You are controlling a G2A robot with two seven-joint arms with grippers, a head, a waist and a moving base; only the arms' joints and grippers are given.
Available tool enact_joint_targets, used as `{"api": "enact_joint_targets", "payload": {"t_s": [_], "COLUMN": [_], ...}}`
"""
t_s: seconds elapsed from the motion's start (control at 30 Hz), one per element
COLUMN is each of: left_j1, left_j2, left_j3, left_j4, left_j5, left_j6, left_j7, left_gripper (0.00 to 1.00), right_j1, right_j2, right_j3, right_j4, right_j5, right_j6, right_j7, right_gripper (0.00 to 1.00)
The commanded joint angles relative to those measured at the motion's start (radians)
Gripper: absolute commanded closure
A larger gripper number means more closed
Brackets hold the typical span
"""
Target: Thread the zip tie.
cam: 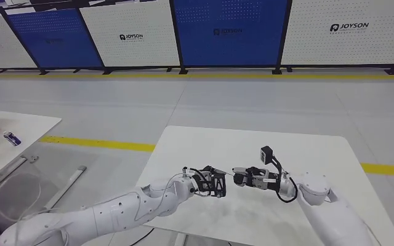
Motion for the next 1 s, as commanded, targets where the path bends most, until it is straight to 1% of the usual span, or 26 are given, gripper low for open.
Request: {"api": "enact_joint_targets", "payload": {"t_s": [0.0,0.07,0.1,0.13,0.2,0.27,0.4,0.43,0.47,0.53,0.57,0.67,0.9,0.97], "left_j1": [-0.001,-0.002,-0.003,-0.004,-0.004,-0.004,-0.005,-0.005,-0.006,-0.007,-0.008,-0.013,-0.024,-0.021], "left_j2": [0.001,0.002,0.003,0.003,0.004,0.005,0.005,0.005,0.005,0.006,0.006,0.006,0.003,0.002], "left_j3": [0.002,0.004,0.005,0.006,0.007,0.008,0.011,0.013,0.014,0.018,0.018,0.026,0.045,0.045], "left_j4": [-0.004,-0.005,-0.006,-0.007,-0.009,-0.011,-0.011,-0.012,-0.012,-0.017,-0.017,-0.021,-0.024,-0.024], "left_j5": [0.000,0.000,0.000,0.000,0.000,0.000,0.000,0.000,0.000,0.000,0.000,0.000,0.000,0.000], "left_j6": [0.002,0.003,0.005,0.007,0.011,0.010,0.013,0.012,0.012,0.004,0.000,0.004,0.004,-0.002], "left_j7": [0.001,0.001,0.000,0.000,-0.001,0.004,0.003,0.003,0.003,0.007,0.008,-0.004,-0.014,-0.015], "left_gripper": [1.00,1.00,1.00,1.00,1.00,1.00,1.00,1.00,1.00,1.00,1.00,1.00,1.00,0.00], "right_j1": [0.006,0.010,0.012,0.015,0.018,0.021,0.026,0.027,0.027,0.028,0.028,0.028,0.024,0.023], "right_j2": [-0.003,-0.005,-0.006,-0.007,-0.010,-0.012,-0.015,-0.016,-0.016,-0.017,-0.017,-0.017,-0.016,-0.015], "right_j3": [-0.004,-0.007,-0.010,-0.013,-0.017,-0.020,-0.022,-0.022,-0.022,-0.021,-0.020,-0.017,-0.014,-0.015], "right_j4": [0.011,0.018,0.023,0.025,0.031,0.036,0.048,0.051,0.053,0.056,0.058,0.061,0.059,0.057], "right_j5": [0.003,0.005,0.006,0.006,0.006,0.007,0.011,0.012,0.012,0.012,0.011,0.008,-0.004,-0.011], "right_j6": [-0.001,-0.001,0.003,0.006,0.007,0.006,0.002,0.000,-0.001,-0.003,-0.003,-0.004,0.000,0.000], "right_j7": [0.002,0.005,0.008,0.011,0.012,0.013,0.014,0.014,0.014,0.014,0.013,0.013,0.015,0.017], "right_gripper": [0.69,0.72,0.70,0.70,0.71,0.74,0.74,0.81,0.83,0.91,0.91,1.00,1.00,1.00]}}
